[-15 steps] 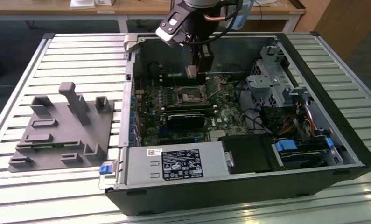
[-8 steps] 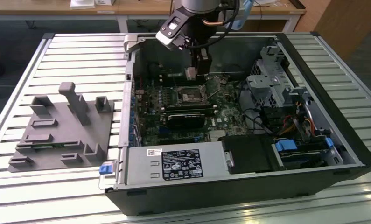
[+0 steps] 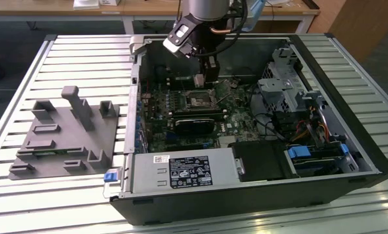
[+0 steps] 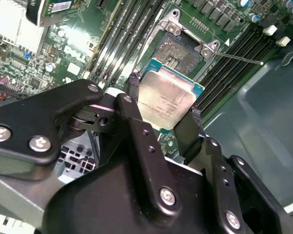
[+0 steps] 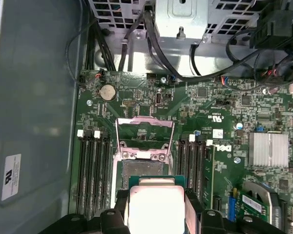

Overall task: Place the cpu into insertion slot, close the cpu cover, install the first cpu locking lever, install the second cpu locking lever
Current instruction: 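Place the cpu into insertion slot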

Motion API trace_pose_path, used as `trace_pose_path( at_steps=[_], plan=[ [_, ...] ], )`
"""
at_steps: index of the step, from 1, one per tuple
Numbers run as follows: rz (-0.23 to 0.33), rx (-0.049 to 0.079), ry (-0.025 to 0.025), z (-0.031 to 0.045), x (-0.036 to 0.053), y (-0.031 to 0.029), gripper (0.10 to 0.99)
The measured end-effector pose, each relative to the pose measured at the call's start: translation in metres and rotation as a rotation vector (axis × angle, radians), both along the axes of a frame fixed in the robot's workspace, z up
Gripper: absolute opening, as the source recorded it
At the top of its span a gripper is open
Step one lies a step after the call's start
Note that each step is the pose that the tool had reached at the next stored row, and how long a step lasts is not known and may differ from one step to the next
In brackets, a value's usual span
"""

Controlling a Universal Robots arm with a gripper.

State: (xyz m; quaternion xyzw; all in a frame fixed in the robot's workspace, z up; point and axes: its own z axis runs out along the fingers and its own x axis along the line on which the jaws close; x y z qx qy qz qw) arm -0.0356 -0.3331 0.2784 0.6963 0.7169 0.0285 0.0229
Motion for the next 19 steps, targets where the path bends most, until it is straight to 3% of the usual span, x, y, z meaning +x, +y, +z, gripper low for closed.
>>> trace_pose_path(
  at_steps=[11, 19],
  plan=[
    [0.005, 0.000, 0.0000, -0.0193, -0.0001, 0.0007, 0.537],
    [0.006, -0.003, -0.0001, -0.0253, -0.0008, 0.0007, 0.537]
  ],
)
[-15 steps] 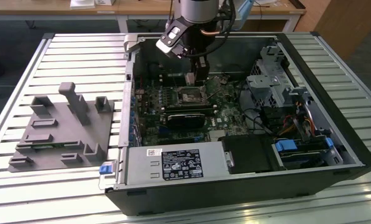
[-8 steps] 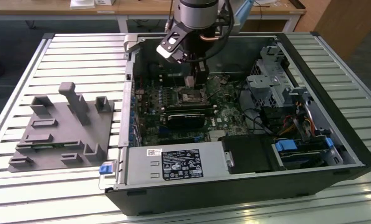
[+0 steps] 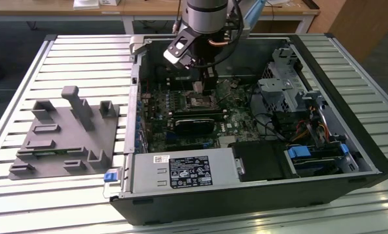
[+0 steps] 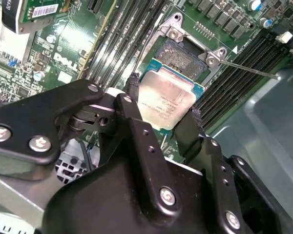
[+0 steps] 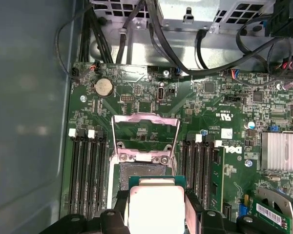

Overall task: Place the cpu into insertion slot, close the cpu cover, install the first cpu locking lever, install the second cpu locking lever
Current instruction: 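Place the cpu into insertion slot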

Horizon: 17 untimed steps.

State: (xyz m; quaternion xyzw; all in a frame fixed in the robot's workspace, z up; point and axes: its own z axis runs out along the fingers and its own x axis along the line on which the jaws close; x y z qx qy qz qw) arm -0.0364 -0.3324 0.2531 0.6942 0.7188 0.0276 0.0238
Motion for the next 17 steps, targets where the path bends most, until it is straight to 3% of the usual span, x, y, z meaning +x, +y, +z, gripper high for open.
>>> trace_pose_path(
  at_steps=[17],
  plan=[
    [0.000, -0.001, -0.0002, -0.0122, -0.0009, 0.0004, 0.537]
  ],
)
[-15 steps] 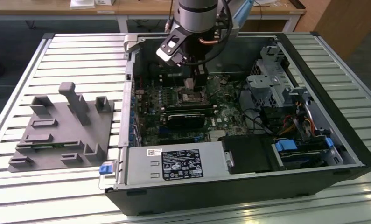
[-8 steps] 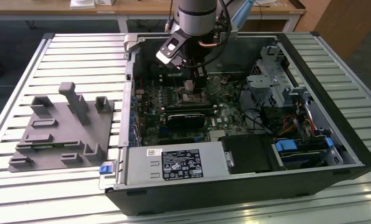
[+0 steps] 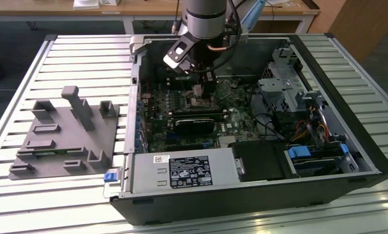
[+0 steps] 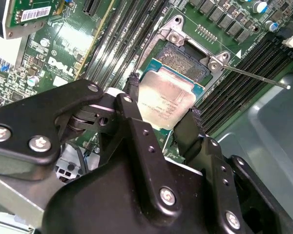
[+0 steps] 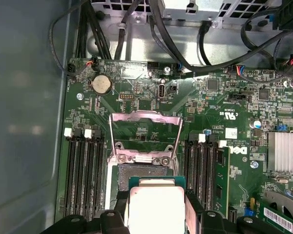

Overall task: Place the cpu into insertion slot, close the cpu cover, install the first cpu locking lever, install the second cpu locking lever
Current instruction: 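Place the cpu into insertion slot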

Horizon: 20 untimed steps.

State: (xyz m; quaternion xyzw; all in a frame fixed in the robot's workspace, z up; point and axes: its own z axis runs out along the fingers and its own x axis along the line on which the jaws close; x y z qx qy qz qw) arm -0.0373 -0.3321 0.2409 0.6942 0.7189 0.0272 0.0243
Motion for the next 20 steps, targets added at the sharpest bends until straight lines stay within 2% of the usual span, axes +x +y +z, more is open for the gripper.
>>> trace_pose_path(
  at_steps=[4, 20],
  plan=[
    [0.000, 0.000, 0.0000, -0.0027, -0.0002, 0.0003, 0.537],
    [-0.023, -0.002, -0.0001, -0.0214, -0.0017, 0.0052, 0.537]
  ],
)
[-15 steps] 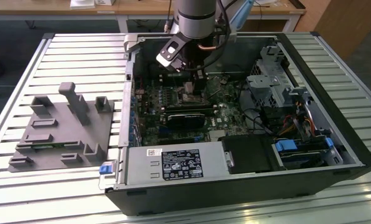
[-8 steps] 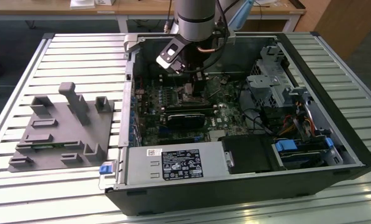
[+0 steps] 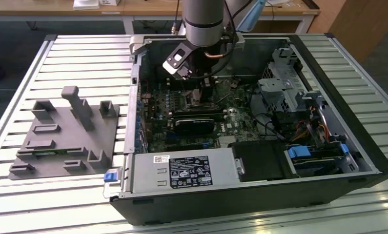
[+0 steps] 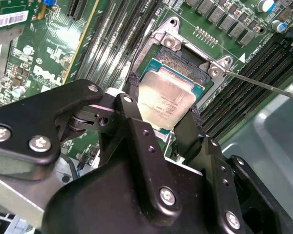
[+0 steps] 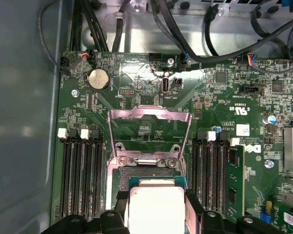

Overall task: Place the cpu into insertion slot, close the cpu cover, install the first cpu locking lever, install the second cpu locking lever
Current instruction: 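Place the cpu into insertion slot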

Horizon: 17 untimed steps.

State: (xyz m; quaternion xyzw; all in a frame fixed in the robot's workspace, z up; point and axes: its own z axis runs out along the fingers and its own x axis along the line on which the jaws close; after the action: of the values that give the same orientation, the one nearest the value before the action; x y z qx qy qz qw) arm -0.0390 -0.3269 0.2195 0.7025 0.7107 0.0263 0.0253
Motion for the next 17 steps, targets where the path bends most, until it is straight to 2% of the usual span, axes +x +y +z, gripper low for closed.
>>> trace_pose_path(
  at_steps=[4, 17],
  plan=[
    [0.000, 0.000, 0.0000, -0.0052, -0.0003, 0.0010, 0.537],
    [0.000, 0.000, -0.0001, -0.0073, -0.0003, 0.0010, 0.537]
  ],
)
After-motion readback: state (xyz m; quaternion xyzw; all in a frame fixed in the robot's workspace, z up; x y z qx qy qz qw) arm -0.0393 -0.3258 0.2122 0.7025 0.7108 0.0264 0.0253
